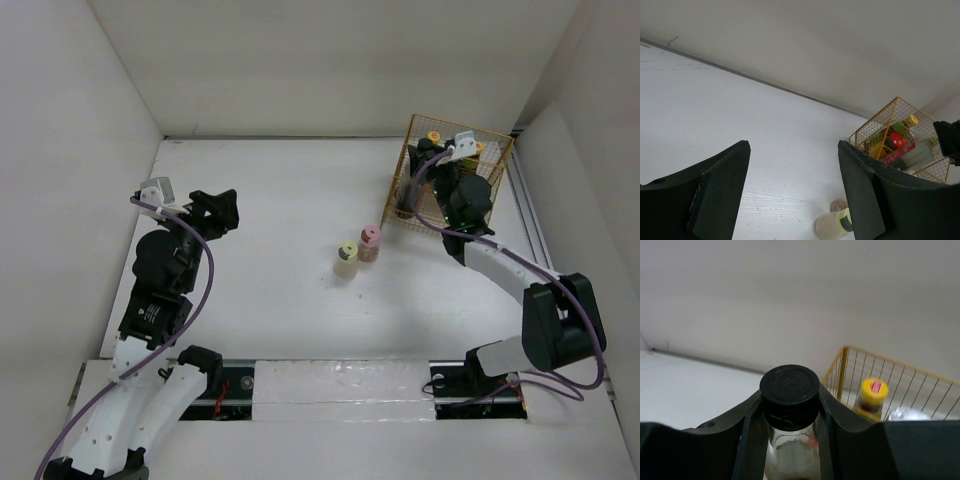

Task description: Organize the condiment bottles

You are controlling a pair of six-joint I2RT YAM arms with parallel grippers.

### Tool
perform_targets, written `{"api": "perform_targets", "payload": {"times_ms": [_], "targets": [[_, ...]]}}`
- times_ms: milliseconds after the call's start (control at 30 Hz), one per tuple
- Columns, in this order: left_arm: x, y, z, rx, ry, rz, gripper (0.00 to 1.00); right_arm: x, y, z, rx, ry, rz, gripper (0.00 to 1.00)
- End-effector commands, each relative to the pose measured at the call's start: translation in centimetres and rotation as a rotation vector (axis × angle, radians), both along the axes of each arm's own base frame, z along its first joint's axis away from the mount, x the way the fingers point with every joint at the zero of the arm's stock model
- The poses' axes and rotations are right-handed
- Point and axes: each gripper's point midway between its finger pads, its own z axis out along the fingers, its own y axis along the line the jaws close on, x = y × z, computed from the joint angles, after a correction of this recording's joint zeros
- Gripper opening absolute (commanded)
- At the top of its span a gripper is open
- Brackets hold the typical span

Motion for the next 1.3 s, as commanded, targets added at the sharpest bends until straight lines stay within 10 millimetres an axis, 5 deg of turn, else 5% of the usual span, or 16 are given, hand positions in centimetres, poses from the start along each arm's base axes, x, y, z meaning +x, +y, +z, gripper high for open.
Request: {"api": "perform_targets", "payload": {"times_ms": [0, 333, 400, 433, 533, 567, 700, 833, 933, 1000, 1100, 1167, 1233, 1267], "targets": [[-0.3, -0.3, 1.9, -0.007, -0.063, -0.019, 0.66, -0.6, 0.7, -2.1, 0.05, 0.036, 0.025, 0.02], [-0.1, -0.4, 1.7, -0.013, -0.053, -0.019, 0.66, -0.2, 1.1, -8.0, 0.08, 0.176, 0.038, 0.06], [-0.1, -0.5, 1.7, -0.013, -0.053, -0.028, 0.66, -0.2, 1.6, -8.6, 0.084, 0.197, 0.048, 0.22], [-0.1, -0.5, 1.7, -0.013, -0.053, -0.028, 0.66, -0.2, 1.6, -9.0, 0.08, 0.212, 0.047, 0.41], [-0.1, -0.5, 1.7, -0.013, -0.053, -0.028, 0.66, -0.3, 1.2, -7.6, 0.096, 0.207, 0.028, 0.69], [-0.1, -0.5, 1.7, -0.013, -0.053, -0.028, 0.68, -0.2, 1.2, -6.8, 0.094, 0.213, 0.027, 0.8], [-0.1, -0.4, 1.7, -0.013, -0.053, -0.019, 0.68, -1.5, 0.1, -1.2, 0.117, 0.169, -0.006, 1.0], [-0.2, -0.1, 1.9, -0.017, -0.062, -0.01, 0.69, -4.2, -0.6, 2.7, 0.142, 0.123, -0.042, 1.0], [-0.2, -0.1, 1.9, -0.017, -0.062, -0.01, 0.69, -7.0, -0.7, 3.0, 0.169, 0.124, -0.073, 1.0], [-0.2, -0.1, 1.9, -0.017, -0.062, -0.01, 0.69, -8.8, 1.1, 2.4, 0.174, 0.138, -0.017, 0.94], [-0.2, 0.1, 1.9, -0.018, -0.062, 0.002, 0.6, -10.7, 4.2, -1.1, 0.148, 0.226, 0.11, 0.31], [-0.2, 0.1, 1.9, -0.018, -0.062, 0.002, 0.47, -12.3, 7.3, -4.3, 0.086, 0.313, 0.21, 0.09], [-0.2, 0.0, 2.0, -0.027, -0.061, 0.002, 0.36, -14.1, 10.7, -7.0, 0.008, 0.389, 0.319, 0.11], [-0.2, 0.0, 2.0, -0.027, -0.061, 0.002, 0.3, -14.8, 11.6, -8.8, -0.031, 0.445, 0.348, 0.27]]}}
